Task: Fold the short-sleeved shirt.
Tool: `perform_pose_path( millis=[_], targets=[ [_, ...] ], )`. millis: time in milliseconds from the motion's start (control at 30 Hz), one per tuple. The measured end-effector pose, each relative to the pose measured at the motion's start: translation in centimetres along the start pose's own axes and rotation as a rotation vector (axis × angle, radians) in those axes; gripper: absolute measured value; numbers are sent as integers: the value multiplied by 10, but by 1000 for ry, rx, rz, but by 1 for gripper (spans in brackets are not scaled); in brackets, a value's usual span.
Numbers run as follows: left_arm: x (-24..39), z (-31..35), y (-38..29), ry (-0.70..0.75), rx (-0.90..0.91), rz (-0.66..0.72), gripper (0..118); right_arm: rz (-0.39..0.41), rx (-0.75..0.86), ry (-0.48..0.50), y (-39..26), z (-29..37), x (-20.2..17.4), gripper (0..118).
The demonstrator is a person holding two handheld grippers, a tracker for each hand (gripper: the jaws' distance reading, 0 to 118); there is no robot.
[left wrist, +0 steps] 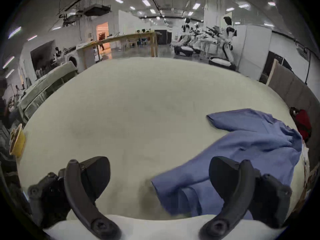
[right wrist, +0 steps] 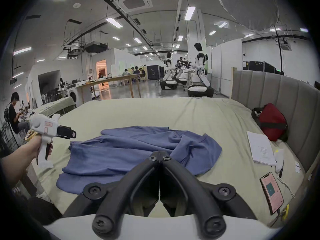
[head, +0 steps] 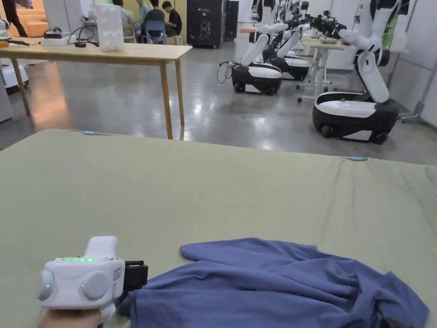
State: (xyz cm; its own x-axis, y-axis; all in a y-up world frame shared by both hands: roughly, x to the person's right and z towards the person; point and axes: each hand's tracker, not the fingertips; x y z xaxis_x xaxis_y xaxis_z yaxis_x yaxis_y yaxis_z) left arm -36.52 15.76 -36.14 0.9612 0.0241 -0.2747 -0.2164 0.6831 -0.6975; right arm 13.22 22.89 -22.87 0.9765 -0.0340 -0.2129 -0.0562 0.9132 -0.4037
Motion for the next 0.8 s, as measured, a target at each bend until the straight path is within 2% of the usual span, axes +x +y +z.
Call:
perform_pose_path(
  millis=[33,67,167,233,267,300,333,400,533,567,600,667,700,733,800],
  targets=[
    [-3,-5,0,-23,-54,-16,89,-1,-6,-6,-1,-2,1,0],
    [-1,-9,-2,-31,-103,-41,80,-2,-12,-10,-1,-3,3,0],
    [4,-24,-11,-28,-218,-122,70,-2,-17,-15,0,-5,7,0],
    [-1,-18,-8,-52,-167,-32,67,-1,-22,-30,2,-9,14,0],
    [0,-12,-5,-43,-156,-49,55,-11,-23,-36,4,-10,19,0],
    [0,-6,-2,-36,-118,-68,20,-24,-24,-36,7,-12,28,0],
    [0,1,1,-48,-109,-50,0,-25,-24,-45,9,-15,37,0],
    [-2,13,7,-90,-87,-59,0,-15,-48,-105,17,-29,60,0],
    [31,76,15,-102,68,-78,0,-148,-154,-176,29,-85,133,0],
    [21,72,26,-136,53,-57,0,-172,-188,-205,30,-101,149,1],
    [22,77,30,-126,72,-71,0,-194,-228,-222,30,-118,165,12],
    [27,87,36,-121,88,-87,0,-211,-317,-278,20,-164,198,101],
    [30,92,36,-124,104,-89,0,-197,-377,-290,14,-186,209,118],
    [32,96,38,-125,113,-87,0,-191,-401,-288,9,-198,213,117],
    [35,101,40,-124,125,-83,0,-127,-442,-306,9,-221,208,117]
  ],
)
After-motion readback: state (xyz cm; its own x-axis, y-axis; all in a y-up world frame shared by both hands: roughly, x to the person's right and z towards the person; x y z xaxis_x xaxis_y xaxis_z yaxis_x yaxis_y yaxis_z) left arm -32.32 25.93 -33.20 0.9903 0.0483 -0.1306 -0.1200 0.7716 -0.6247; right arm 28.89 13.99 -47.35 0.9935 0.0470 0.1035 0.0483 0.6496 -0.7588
